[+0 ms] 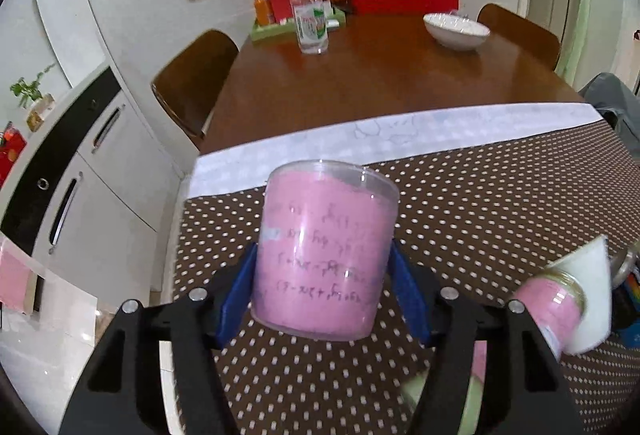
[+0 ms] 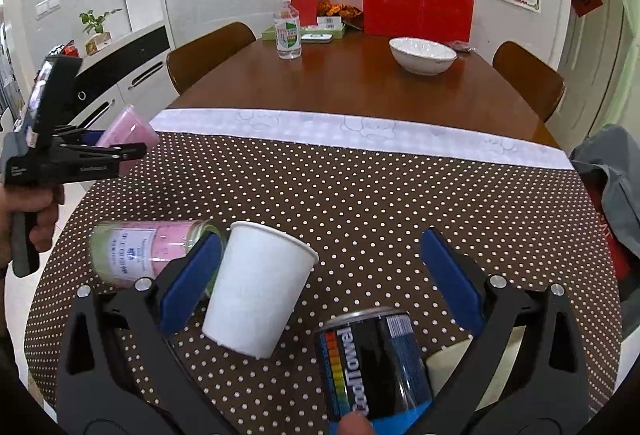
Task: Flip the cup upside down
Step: 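Lift the pink cup with the left gripper and set it upright, then open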
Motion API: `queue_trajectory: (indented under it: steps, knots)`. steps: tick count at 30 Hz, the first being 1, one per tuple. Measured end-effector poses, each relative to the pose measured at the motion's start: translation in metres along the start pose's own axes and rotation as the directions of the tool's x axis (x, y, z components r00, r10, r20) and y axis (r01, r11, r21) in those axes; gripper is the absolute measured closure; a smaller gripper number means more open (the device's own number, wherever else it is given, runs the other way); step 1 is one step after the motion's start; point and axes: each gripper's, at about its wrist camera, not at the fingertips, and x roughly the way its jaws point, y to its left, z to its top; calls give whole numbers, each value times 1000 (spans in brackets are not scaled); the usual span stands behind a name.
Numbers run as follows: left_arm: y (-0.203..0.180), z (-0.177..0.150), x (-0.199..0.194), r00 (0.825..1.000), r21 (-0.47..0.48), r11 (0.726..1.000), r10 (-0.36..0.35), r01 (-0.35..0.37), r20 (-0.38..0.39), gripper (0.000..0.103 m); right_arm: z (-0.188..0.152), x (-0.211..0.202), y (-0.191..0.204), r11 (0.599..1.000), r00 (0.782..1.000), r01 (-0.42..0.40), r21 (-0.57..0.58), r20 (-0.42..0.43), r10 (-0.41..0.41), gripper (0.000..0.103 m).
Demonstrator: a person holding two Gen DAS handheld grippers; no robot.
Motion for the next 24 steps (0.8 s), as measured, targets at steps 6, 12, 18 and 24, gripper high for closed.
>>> queue_trajectory:
  steps: [6, 12, 18, 24]
  knots:
    - [-18, -16, -78, 996, 18, 1000, 8, -10, 87, 39, -5, -46, -4, 1000, 998, 0, 10, 60, -1, 6]
    - [-61, -47, -152, 987, 55, 998, -23, 14, 158, 39, -28, -100, -15, 1000, 992, 6, 26, 123, -9, 6]
    - [-117, -98, -196, 981, 91, 994, -70, 54, 181, 39, -69, -138, -35, 999, 990, 14, 49, 138, -21, 6]
    - [-165, -146, -212, 974, 109, 988, -130, 111, 183, 39, -110, -161, -49, 997, 988, 36, 66, 145, -45, 6]
